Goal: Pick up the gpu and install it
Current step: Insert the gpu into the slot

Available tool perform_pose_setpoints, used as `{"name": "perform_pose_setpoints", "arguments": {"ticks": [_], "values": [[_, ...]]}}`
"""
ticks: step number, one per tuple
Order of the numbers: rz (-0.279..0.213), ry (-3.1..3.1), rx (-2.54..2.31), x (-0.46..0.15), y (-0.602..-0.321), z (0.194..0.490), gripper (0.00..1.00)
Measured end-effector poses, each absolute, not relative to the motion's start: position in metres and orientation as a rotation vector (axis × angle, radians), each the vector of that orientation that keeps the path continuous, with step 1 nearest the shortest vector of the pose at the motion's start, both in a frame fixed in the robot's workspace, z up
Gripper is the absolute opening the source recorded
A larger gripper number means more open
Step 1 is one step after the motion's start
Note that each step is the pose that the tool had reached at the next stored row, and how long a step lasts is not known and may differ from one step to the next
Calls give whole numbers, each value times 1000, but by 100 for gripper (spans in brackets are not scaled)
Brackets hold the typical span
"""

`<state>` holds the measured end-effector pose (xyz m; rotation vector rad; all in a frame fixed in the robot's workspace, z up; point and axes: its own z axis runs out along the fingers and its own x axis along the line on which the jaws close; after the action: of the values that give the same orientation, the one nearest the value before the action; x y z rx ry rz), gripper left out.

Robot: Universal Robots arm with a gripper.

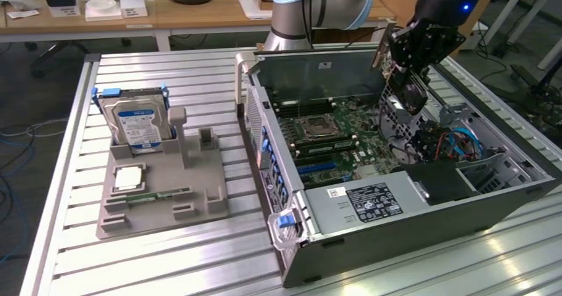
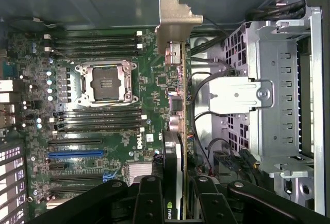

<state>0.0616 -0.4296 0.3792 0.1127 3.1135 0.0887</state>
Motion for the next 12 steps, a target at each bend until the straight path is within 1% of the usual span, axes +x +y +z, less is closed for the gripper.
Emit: {"name": "perform_pose_setpoints", "arguments": {"ticks": [12], "values": [[88,3118,-14,62,-430,378,27]]}}
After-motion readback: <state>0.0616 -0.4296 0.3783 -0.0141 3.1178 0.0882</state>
